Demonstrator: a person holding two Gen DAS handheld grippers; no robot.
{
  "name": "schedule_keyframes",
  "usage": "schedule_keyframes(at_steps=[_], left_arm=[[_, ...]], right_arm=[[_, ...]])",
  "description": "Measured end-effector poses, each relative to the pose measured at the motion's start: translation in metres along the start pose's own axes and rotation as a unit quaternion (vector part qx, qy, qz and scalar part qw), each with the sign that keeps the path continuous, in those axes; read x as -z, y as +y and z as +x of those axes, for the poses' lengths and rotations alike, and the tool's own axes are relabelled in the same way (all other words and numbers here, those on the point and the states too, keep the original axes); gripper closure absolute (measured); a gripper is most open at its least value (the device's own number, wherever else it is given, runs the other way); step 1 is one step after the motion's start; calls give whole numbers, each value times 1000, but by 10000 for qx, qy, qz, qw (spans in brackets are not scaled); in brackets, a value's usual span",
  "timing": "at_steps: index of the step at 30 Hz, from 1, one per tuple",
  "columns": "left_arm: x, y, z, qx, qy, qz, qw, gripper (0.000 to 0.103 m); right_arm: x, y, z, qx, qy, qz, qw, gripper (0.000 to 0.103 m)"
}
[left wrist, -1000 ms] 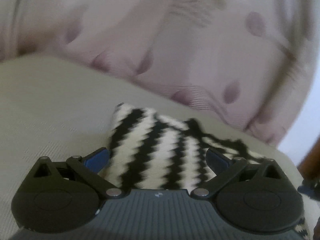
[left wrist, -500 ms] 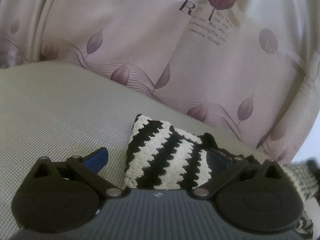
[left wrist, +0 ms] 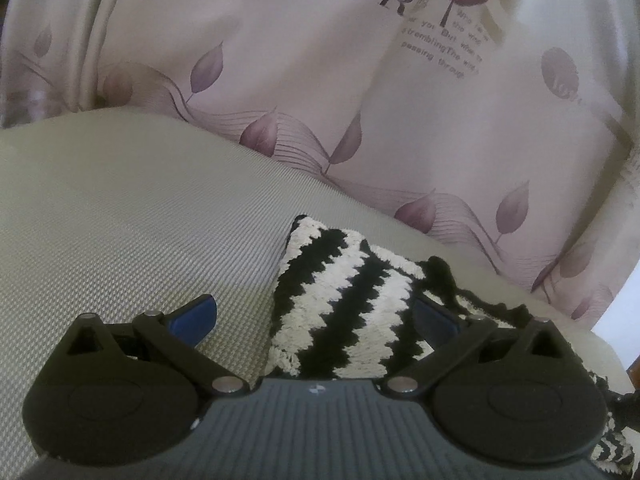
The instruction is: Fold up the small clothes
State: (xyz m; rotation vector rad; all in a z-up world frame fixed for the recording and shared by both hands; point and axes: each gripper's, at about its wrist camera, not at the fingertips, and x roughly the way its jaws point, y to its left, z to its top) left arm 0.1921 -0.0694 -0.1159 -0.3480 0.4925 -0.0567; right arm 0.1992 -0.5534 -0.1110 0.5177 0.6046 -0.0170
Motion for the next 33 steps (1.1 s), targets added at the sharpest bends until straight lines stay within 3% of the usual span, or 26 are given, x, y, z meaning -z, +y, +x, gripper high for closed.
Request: schedule_keyframes(at_steps=[4, 7, 9, 11, 14, 16, 17, 23, 27, 31, 33], left_arm=[[0, 0, 4, -4, 77, -3, 10000, 0], [-1, 3, 7, -28, 183, -132, 9997, 0], [-3, 10, 10, 172, 349, -265, 9989, 1], [-10, 13, 5, 346, 677, -110, 9970, 1], [-10, 19, -26, 831, 1076, 92, 9907, 1], [-5, 25, -50, 1042, 1295, 319, 9856, 0], [-2, 27, -59, 1094, 1415, 433, 9829, 0], [18, 55, -113, 1363, 1756, 508, 9737, 1], [30, 73, -141, 1378, 1706, 249, 9753, 2], [39, 85, -154, 1412, 1792, 50, 9736, 14], [42, 87, -162, 1397, 1771, 93, 9742, 24]], right_arm=[[3, 6, 2, 191, -52, -341, 9992, 91], [1, -3, -1, 27, -53, -64, 10000, 90], [3, -5, -16, -8, -80, 55, 10000, 86], [13, -6, -53, -53, -223, 203, 9995, 80], [42, -7, -117, -314, -260, -78, 9991, 67], [68, -11, -157, -386, -192, -162, 9989, 46], [80, -14, -173, -450, -153, -134, 9988, 43], [156, -16, -237, -417, 178, 47, 9990, 42], [182, -4, -253, -471, 37, -58, 9989, 42], [189, 5, -249, -626, 5, -111, 9980, 43], [191, 13, -247, -541, -19, -263, 9982, 44]])
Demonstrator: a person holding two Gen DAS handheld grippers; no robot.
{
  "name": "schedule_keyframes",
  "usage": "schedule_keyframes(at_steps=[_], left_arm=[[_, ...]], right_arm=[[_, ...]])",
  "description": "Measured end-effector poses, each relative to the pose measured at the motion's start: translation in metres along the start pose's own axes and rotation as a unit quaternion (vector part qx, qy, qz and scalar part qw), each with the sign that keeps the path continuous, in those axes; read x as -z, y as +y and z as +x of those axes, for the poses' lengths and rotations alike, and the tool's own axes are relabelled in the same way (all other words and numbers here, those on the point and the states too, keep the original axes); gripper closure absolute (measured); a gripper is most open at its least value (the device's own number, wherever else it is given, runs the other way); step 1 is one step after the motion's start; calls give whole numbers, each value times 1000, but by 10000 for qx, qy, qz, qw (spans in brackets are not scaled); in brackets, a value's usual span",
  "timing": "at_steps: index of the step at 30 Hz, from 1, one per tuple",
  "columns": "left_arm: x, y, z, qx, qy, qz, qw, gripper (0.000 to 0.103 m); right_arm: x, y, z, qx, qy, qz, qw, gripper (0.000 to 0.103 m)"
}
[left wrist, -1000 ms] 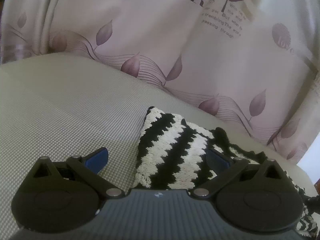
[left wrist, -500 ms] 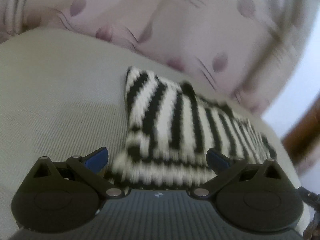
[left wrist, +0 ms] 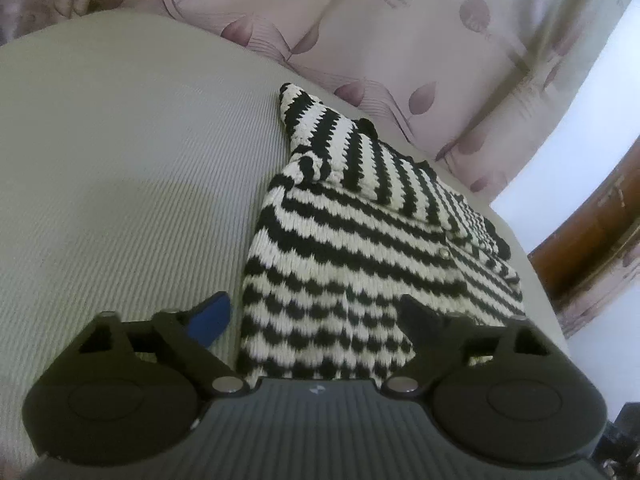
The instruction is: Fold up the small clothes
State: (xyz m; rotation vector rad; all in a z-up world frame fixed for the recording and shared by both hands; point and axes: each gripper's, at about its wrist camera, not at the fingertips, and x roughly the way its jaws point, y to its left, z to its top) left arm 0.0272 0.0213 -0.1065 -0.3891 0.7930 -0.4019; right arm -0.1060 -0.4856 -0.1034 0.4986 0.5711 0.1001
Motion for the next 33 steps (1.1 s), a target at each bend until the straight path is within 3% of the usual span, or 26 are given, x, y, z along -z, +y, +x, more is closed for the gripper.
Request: schedule_keyframes(at_steps=[5, 6, 7, 9, 13, 17, 19, 20, 21, 26, 28, 31, 33], left_arm=[[10, 3, -11, 173, 178, -44, 9997, 35], [12, 5, -12, 209, 210, -67, 9995, 41], [13, 7, -14, 237, 237, -92, 9994, 45], [15, 14, -15, 349, 332, -286, 9984, 66], [16, 26, -16, 549, 446, -351, 9969, 78], [13, 31, -10, 847, 518, -280, 9947, 67], [9, 31, -7, 1096, 556, -262, 9921, 47], [7, 31, -5, 1286, 580, -291, 9896, 31], [6, 30, -3, 1384, 570, -297, 9883, 24], [7, 6, 3, 1140, 477, 250, 9920, 27], [9, 1, 4, 1060, 451, 409, 9925, 35], [12, -1, 5, 927, 414, 475, 9937, 59], [13, 4, 6, 817, 398, 433, 9949, 89]], right_arm=[[2, -1, -1, -126, 47, 238, 9996, 61], [3, -3, 0, -138, 78, 281, 9995, 72], [5, -5, -1, -167, 69, 365, 9992, 75], [8, -12, -2, -306, 56, 583, 9978, 83], [11, -25, -4, -537, 42, 1008, 9934, 84], [10, -31, -3, -702, 63, 1244, 9897, 84], [10, -37, -1, -879, 129, 1513, 9845, 81], [9, -38, -1, -900, 109, 1565, 9835, 79], [9, -38, -2, -897, 79, 1579, 9833, 75], [7, -32, 5, -943, 74, 1561, 9832, 66], [6, -31, 9, -922, 47, 1584, 9830, 66], [5, -26, 11, -795, 48, 1438, 9864, 70], [4, -23, 11, -661, 64, 1319, 9890, 79]])
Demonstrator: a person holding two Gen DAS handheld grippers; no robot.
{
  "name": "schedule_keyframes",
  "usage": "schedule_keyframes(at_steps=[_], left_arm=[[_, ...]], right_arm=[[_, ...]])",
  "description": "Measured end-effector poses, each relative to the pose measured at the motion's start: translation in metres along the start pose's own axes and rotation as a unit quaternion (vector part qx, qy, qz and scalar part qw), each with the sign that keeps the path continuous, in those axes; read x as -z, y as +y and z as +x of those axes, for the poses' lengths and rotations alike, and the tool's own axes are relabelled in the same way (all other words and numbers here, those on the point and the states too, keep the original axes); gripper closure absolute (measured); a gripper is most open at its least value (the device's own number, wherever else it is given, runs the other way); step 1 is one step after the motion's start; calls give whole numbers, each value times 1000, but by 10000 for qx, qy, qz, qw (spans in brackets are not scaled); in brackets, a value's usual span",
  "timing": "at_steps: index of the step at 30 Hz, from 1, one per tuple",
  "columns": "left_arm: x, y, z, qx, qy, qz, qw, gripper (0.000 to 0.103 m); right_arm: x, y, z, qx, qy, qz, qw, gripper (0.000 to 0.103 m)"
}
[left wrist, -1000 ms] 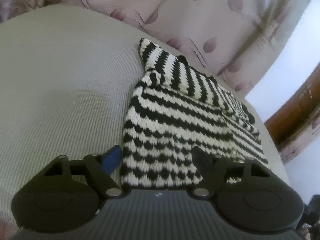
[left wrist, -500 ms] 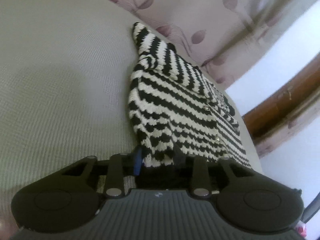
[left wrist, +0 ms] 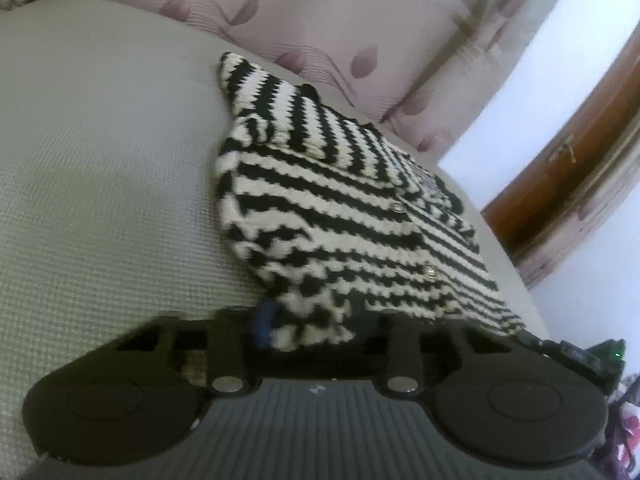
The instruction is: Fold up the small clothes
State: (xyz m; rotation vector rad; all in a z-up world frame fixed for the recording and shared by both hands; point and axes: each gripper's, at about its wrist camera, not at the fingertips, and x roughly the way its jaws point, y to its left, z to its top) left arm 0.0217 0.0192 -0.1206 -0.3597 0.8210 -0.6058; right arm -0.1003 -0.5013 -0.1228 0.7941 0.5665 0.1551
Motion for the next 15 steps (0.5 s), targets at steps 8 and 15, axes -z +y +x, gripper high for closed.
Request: schedule_keyframes(at_steps=[8, 15], left_arm=[[2, 6, -7, 60, -81, 148, 9998, 87], [-5, 17, -6, 773, 270, -262, 9963, 36]], right_arm=[[-1, -12, -14, -152, 5, 277, 9995, 88], [-4, -19, -14, -403, 192, 553, 9975, 66]])
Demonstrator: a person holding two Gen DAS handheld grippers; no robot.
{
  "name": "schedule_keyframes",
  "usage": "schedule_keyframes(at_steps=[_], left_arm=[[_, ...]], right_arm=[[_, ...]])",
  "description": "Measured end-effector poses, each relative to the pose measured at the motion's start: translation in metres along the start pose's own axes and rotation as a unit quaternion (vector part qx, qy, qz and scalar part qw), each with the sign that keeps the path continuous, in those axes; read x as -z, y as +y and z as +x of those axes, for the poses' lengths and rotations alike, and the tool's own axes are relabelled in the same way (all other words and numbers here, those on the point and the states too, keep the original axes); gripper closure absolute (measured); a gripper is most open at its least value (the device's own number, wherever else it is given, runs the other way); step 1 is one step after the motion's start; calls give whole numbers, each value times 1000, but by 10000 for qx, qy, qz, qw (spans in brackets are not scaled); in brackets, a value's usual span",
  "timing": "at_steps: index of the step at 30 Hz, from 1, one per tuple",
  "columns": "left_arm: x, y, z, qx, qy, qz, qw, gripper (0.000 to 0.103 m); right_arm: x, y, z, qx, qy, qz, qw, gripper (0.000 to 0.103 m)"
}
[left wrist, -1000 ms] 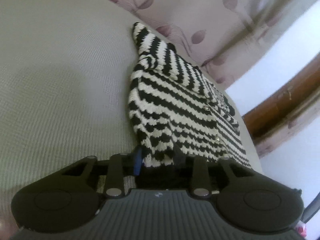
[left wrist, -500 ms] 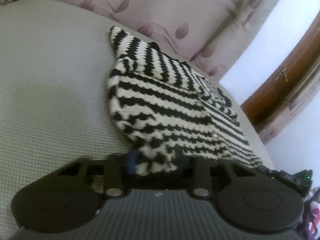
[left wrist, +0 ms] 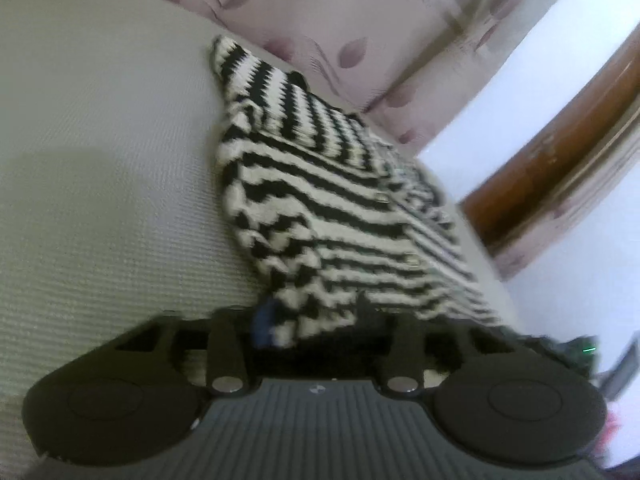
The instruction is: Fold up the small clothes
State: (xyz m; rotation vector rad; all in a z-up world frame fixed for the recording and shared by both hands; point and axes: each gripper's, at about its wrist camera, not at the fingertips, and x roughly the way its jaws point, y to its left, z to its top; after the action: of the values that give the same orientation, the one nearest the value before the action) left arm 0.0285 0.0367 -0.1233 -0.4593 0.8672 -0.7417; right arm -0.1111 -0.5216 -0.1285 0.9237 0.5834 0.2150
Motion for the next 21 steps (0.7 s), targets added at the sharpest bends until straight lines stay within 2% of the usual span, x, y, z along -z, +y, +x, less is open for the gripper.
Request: schedule_keyframes(at_steps=[1, 3, 5, 6, 7, 9, 11, 14, 21], left_arm=[[0, 1, 1, 161, 31, -78, 9998, 29], [0, -4, 5, 231, 58, -49, 9997, 16], [2, -12, 9, 178, 51, 163, 9997, 13], [3, -15, 10, 122, 12, 243, 9996, 17], [5, -19, 10, 7, -59, 360, 9993, 22], [9, -22, 16, -268, 23, 500, 9984, 86], [14, -21, 15, -327, -98, 361, 9988, 87], [21, -28, 6, -488, -361, 444, 9972, 87], [29, -31, -25, -398, -688, 356, 9962, 87]], right_arm=[[0, 2, 2, -62, 7, -13, 10000, 58], [1, 9, 6, -7, -30, -126, 9999, 53], [0, 14, 11, 99, -78, -208, 9997, 54], [0, 15, 12, 179, -133, -226, 9995, 59], [0, 16, 13, 262, -109, -290, 9992, 71], [2, 14, 16, 416, -87, -434, 9982, 89], [3, 10, 15, 325, -120, -371, 9987, 90], [6, 11, 10, 139, -93, -331, 9993, 92], [15, 20, -9, -214, -239, -196, 9993, 94]])
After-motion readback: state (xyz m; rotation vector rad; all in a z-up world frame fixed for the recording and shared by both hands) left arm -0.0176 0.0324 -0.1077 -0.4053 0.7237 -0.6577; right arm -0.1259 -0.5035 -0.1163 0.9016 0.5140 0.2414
